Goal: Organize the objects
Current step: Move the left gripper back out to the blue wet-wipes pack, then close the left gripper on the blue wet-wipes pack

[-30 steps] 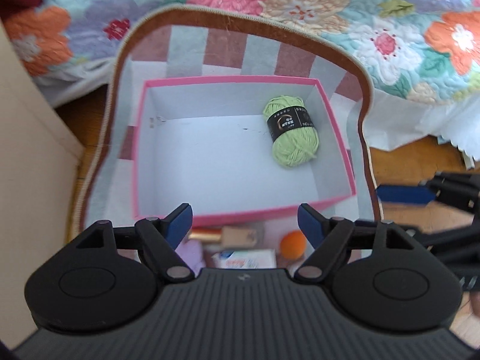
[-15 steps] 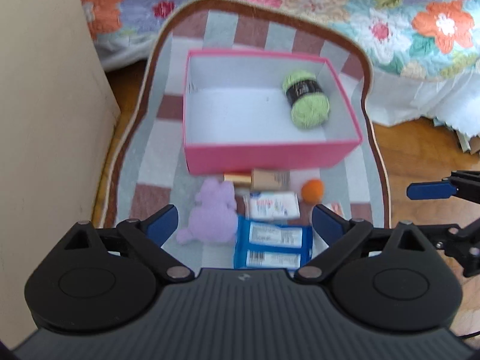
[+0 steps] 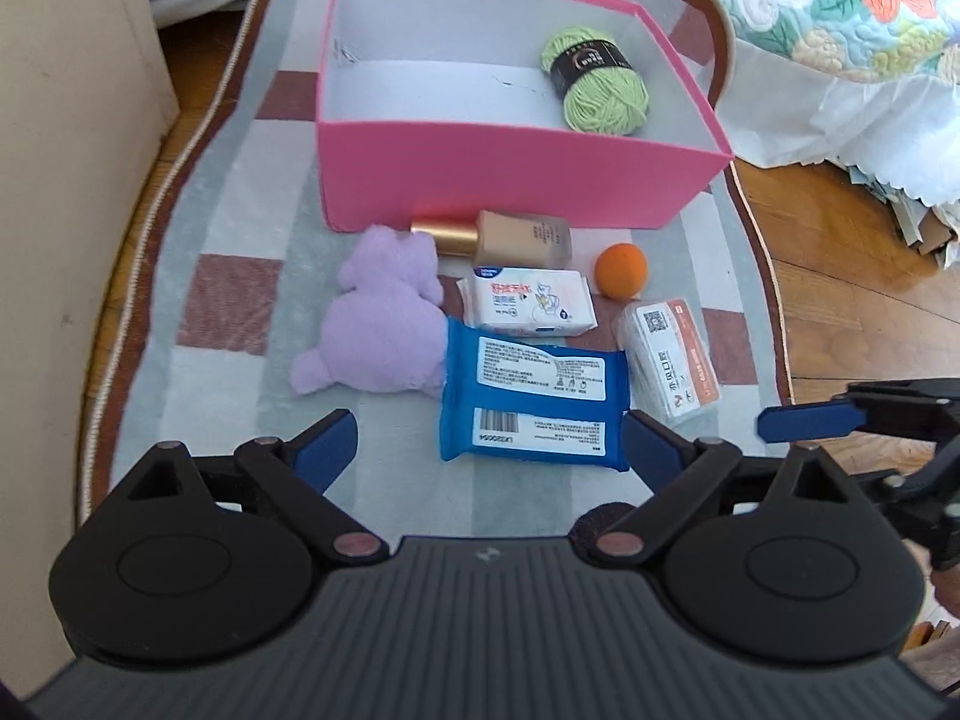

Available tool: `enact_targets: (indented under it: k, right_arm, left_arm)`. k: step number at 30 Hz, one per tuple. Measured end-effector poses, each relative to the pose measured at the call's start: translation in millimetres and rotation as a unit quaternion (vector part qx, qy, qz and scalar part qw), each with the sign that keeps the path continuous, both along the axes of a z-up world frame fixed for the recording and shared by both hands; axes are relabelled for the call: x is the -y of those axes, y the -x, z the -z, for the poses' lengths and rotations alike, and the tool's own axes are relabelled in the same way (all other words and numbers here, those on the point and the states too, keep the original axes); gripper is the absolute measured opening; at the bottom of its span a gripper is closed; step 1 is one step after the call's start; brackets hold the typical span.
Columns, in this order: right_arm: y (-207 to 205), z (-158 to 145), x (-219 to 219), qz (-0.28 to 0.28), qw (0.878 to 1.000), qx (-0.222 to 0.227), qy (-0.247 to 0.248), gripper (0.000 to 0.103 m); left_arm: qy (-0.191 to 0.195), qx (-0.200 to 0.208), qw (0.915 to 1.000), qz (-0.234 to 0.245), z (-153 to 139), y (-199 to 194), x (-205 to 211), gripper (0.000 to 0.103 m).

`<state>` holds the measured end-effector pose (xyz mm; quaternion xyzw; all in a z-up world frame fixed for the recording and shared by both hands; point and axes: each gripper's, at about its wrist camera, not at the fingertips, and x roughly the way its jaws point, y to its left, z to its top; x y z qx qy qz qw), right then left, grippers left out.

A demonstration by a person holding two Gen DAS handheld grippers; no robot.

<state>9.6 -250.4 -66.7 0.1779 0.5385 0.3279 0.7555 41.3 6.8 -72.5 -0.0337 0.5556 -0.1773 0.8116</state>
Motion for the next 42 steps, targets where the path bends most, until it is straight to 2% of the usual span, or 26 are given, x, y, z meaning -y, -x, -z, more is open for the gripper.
enact_targets:
  k: [5, 6, 9, 13, 18, 20, 21, 23, 25, 26, 28, 32, 34, 35, 38, 39, 40, 41, 42]
  right_arm:
    - [-1.9, 33.0, -10.0, 0.012, 1.0, -0.005, 0.025, 0.085]
    - [-2.4, 41.2, -11.5, 0.016, 0.999, -0.004, 0.031, 0.085]
    - [-2.7, 63.5, -18.7, 0.02, 0.998, 0.0, 0.063, 0.084]
    - [-7.8, 86.8, -26.4, 0.03, 0.997, -0.017, 0.075, 0.084]
    - [-14.0, 108.9, -31.2, 0.054, 0.994, -0.038, 0.089, 0.084]
    - [-11.8, 106.8, -34.2, 0.045, 0.995, -0.018, 0.088, 0.084]
    - [-12.9, 107.2, -35.0, 0.043, 0.995, -0.018, 0.09, 0.084]
    - [-14.6, 107.9, -33.9, 0.047, 0.995, -0.015, 0.081, 0.084]
    - [-13.4, 106.6, -32.9, 0.045, 0.996, -0.007, 0.081, 0.071]
    - [-11.7, 104.5, -32.9, 0.042, 0.995, 0.0, 0.092, 0.067]
    - [-8.6, 101.4, -32.9, 0.028, 0.993, 0.017, 0.114, 0.05]
    - [-1.0, 97.9, -35.7, -0.009, 0.99, 0.037, 0.136, 0.038]
    - [3.0, 98.1, -39.4, -0.014, 0.987, 0.051, 0.153, 0.036]
    - [4.2, 97.9, -41.1, -0.012, 0.986, 0.059, 0.156, 0.036]
    - [3.6, 98.8, -46.4, -0.009, 0.984, 0.072, 0.163, 0.04]
    - [3.9, 98.9, -46.7, -0.012, 0.984, 0.075, 0.163, 0.04]
    - [3.6, 98.6, -47.9, -0.015, 0.983, 0.078, 0.164, 0.041]
    - [3.0, 98.9, -50.2, -0.017, 0.983, 0.08, 0.166, 0.041]
    - [3.1, 98.6, -51.4, -0.019, 0.982, 0.082, 0.169, 0.041]
  left_arm:
    - [0.022, 0.004, 0.9996, -0.019, 30.1, -6.2, 0.3, 0.093]
    - [0.023, 0.003, 0.9995, -0.022, 36.7, -7.5, 0.1, 0.09]
    - [0.032, -0.008, 0.9992, -0.025, 55.8, -10.6, 1.4, 0.063]
    - [0.027, -0.002, 0.9988, -0.041, 75.3, -15.5, 2.9, 0.055]
    - [0.012, 0.009, 0.9988, -0.046, 89.3, -18.3, 7.3, 0.053]
    - [0.023, 0.006, 0.9988, -0.043, 94.4, -16.7, 9.1, 0.049]
    - [0.033, 0.0, 0.9986, -0.04, 96.2, -14.9, 9.7, 0.04]
    - [0.057, -0.026, 0.9969, -0.047, 98.4, -10.0, 9.3, 0.034]
    - [0.071, -0.059, 0.9943, -0.054, 99.7, -1.5, 8.3, 0.033]
    - [0.066, -0.07, 0.9941, -0.049, 99.0, 4.2, 9.3, 0.033]
    - [0.055, -0.082, 0.9943, -0.041, 96.6, 14.5, 10.8, 0.032]
    - [0.019, -0.074, 0.9951, -0.062, 97.8, 19.7, 10.6, 0.037]
    - [0.001, -0.053, 0.9962, -0.068, 98.0, 20.0, 8.8, 0.051]
    - [-0.009, -0.042, 0.9965, -0.072, 98.4, 19.9, 8.4, 0.054]
    - [-0.01, -0.012, 0.9971, -0.075, 102.6, 18.2, 6.4, 0.058]
    - [-0.012, -0.01, 0.9972, -0.073, 102.0, 18.5, 7.8, 0.054]
    - [-0.006, -0.012, 0.9975, -0.069, 100.8, 18.7, 10.3, 0.039]
    - [0.016, -0.022, 0.9975, -0.066, 100.5, 18.4, 11.7, 0.033]
    - [0.024, -0.026, 0.9966, -0.074, 100.4, 19.2, 12.9, 0.034]
